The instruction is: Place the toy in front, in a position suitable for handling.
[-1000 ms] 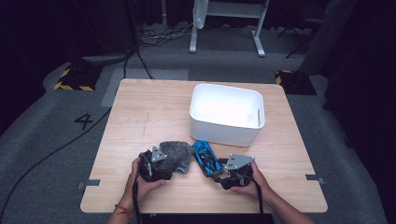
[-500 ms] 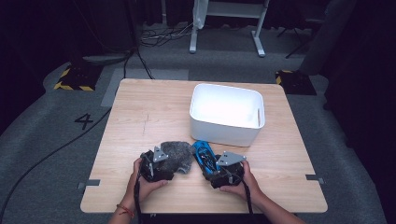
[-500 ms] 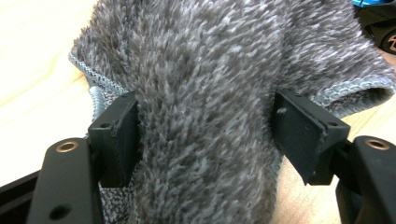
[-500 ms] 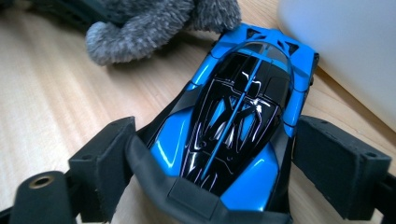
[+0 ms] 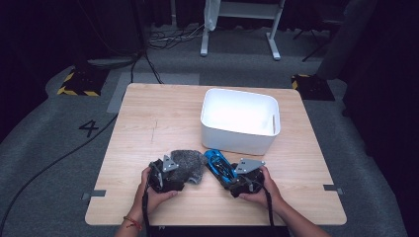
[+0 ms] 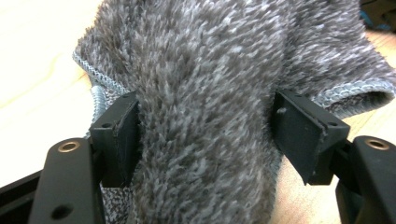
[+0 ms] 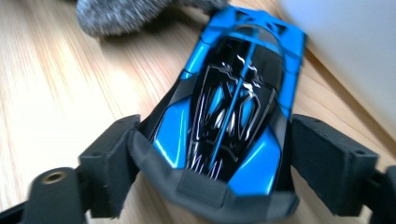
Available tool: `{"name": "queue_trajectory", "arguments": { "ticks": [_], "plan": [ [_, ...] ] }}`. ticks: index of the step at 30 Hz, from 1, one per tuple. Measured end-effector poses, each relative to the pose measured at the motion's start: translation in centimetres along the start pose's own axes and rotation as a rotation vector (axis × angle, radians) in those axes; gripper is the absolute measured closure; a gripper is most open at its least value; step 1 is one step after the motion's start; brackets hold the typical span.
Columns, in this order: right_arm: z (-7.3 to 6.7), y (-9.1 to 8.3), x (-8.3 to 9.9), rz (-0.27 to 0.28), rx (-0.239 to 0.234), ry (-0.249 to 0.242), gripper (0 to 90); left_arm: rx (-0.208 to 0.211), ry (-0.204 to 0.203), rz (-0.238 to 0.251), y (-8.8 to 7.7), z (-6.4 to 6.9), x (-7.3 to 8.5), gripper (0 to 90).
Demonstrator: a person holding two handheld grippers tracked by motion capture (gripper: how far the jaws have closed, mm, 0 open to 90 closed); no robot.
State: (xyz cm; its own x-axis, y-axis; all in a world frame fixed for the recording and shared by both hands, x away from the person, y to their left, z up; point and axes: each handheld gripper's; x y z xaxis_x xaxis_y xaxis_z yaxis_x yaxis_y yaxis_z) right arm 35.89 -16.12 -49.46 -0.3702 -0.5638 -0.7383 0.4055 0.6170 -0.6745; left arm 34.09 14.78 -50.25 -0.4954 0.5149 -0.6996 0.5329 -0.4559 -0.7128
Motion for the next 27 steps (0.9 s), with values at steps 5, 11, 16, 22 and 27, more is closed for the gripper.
{"name": "queue_trajectory", "arguments": {
  "ticks": [5, 11, 16, 22, 27],
  "plan": [
    [2.3, -1.2, 0.8, -0.010, -0.060, -0.011, 22.8, 0.003, -0.001, -0.004, 0.0, 0.0, 0.0, 28.3],
    [4.1, -2.7, 2.0, -0.058, -0.102, -0.030, 24.2, 0.005, 0.003, -0.004, 0.0, 0.0, 0.0, 28.3],
    [4.8, -3.3, 2.3, -0.074, -0.123, -0.048, 24.2, -0.001, 0.007, 0.000, 0.0, 0.1, 0.0, 28.6],
    [4.9, -3.2, 2.4, -0.029, -0.139, -0.034, 21.9, 0.005, 0.008, 0.000, 0.0, 0.0, 0.0, 28.4],
    [4.9, -2.8, 2.1, 0.010, -0.125, -0.005, 18.6, 0.005, 0.008, -0.001, 0.0, 0.0, 0.0, 28.3]
  ]
}}
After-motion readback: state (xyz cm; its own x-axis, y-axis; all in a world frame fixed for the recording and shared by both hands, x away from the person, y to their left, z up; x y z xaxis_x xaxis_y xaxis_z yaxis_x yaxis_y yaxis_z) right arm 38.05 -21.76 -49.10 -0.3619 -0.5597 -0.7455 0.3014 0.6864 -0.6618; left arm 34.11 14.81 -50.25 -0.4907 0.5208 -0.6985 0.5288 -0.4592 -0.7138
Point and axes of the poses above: each handheld gripper's, and its own axes: y roughly forward along the jaws, x roughly out of its underside, z roughly to its right, and after that the axes turned 6 degrees about y, right-handed
